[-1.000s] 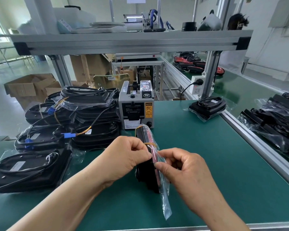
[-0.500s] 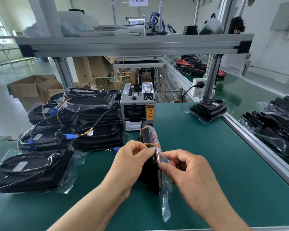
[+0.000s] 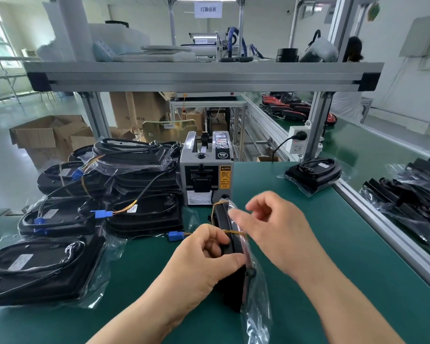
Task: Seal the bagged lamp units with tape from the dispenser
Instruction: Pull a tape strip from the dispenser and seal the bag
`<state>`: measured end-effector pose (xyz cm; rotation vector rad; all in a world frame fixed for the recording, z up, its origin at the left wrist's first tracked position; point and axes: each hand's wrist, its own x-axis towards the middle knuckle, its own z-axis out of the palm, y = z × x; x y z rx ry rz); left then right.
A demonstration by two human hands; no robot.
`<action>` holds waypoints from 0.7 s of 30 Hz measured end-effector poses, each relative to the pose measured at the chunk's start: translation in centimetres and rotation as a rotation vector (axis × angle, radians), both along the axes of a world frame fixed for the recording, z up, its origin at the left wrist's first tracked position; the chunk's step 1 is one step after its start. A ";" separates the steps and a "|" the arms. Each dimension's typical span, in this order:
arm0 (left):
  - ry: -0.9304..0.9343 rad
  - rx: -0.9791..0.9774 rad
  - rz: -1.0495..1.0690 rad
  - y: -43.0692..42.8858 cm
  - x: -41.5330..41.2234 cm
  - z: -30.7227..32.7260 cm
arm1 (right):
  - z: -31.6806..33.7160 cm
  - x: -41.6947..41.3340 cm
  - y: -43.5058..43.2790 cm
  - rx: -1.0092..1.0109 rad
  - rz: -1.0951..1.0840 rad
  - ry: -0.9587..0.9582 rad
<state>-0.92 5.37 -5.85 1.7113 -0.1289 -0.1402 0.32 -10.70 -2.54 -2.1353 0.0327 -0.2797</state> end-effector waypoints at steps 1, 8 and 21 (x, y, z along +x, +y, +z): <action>-0.011 0.015 0.001 -0.1 0.0 0.0 | 0.2 1.4 0.6 -0.079 -0.014 0.023; -0.033 0.085 -0.005 -0.1 0.3 -0.1 | -0.5 6.2 2.5 -0.459 -0.042 0.017; 0.240 -0.296 0.343 2.2 11.2 0.1 | -1.9 6.5 1.1 -0.393 -0.091 -0.027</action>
